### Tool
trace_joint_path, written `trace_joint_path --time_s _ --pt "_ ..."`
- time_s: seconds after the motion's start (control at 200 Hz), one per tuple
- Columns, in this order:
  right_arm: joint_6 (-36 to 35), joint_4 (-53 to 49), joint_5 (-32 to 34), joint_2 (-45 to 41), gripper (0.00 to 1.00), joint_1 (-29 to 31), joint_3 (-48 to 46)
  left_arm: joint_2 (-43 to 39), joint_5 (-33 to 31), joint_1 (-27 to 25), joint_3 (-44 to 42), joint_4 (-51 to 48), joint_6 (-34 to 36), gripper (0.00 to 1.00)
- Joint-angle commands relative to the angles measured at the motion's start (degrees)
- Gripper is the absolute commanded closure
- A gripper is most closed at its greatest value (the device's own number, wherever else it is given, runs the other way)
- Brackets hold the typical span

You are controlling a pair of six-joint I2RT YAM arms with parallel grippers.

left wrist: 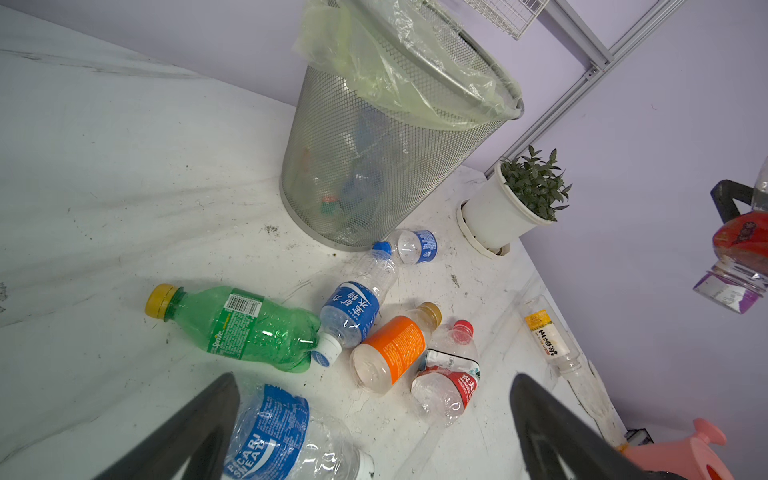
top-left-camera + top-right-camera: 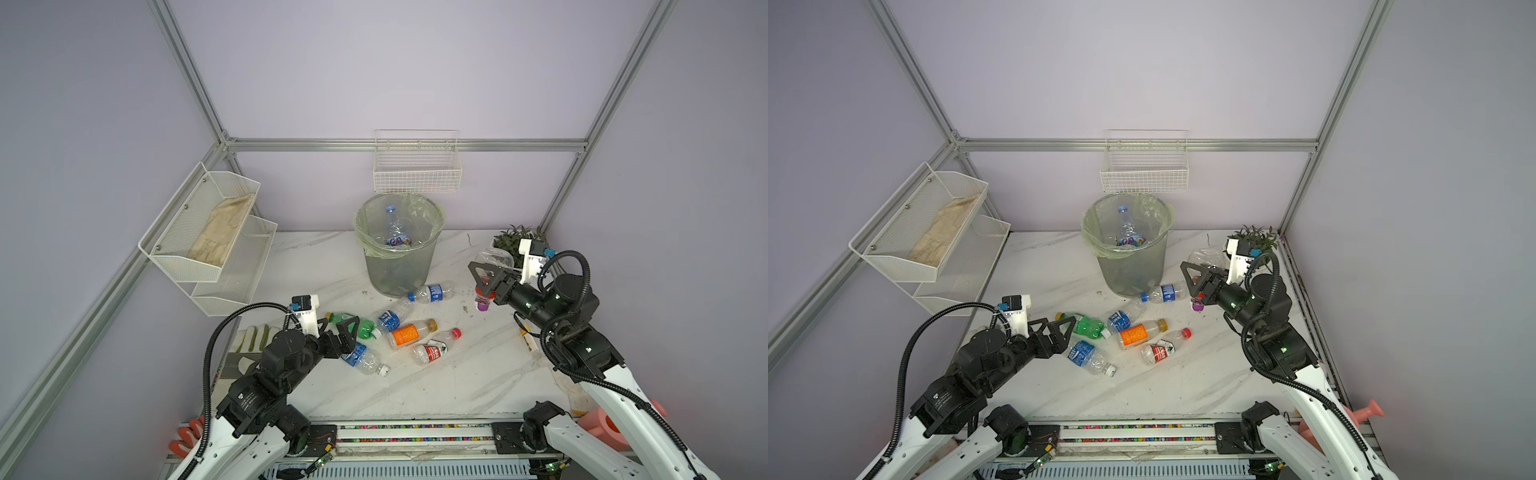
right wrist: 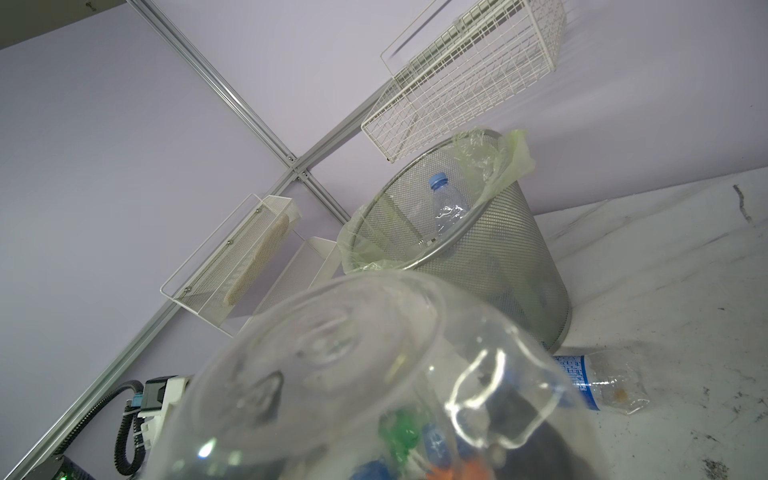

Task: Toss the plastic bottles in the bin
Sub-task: 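Lift the clear bottle with the right gripper toward the wastebasket, then carry the clear bottle with the right gripper over the wastebasket opening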

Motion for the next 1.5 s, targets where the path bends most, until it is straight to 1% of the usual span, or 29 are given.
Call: trace_joint_path --time_s 0.0,0.17,0.365,0.84,1.22,1.495 --pt "0.08 2.44 0.67 -1.84 0.96 0.12 0.96 -0.32 0.78 -0.23 -1.77 3.38 -0.66 0.0" --pt "-0.18 3.08 2.45 -2.65 0.96 0.14 0.61 -0.31 1.56 -0.16 -1.55 3.33 -1.23 0.0" --pt "-0.63 2.88 2.44 -1.28 0.97 0.16 3.43 -2.11 1.67 -0.2 -3.29 3.38 -2.46 0.0" --pt "-1.16 0.03 5.52 -4.07 0.97 0.12 4.9 -2.74 2.63 -0.24 -3.63 3.38 -3.17 0.0" --pt "-1.16 -0.84 4.93 -3.4 0.97 0.17 6.42 -4.92 2.56 -0.25 -4.87 3.2 -4.03 0.0" --pt "-1.24 -1.06 4.88 -3.53 0.97 0.14 6.69 -4.74 2.65 -0.29 -4.52 3.2 -3.67 0.0"
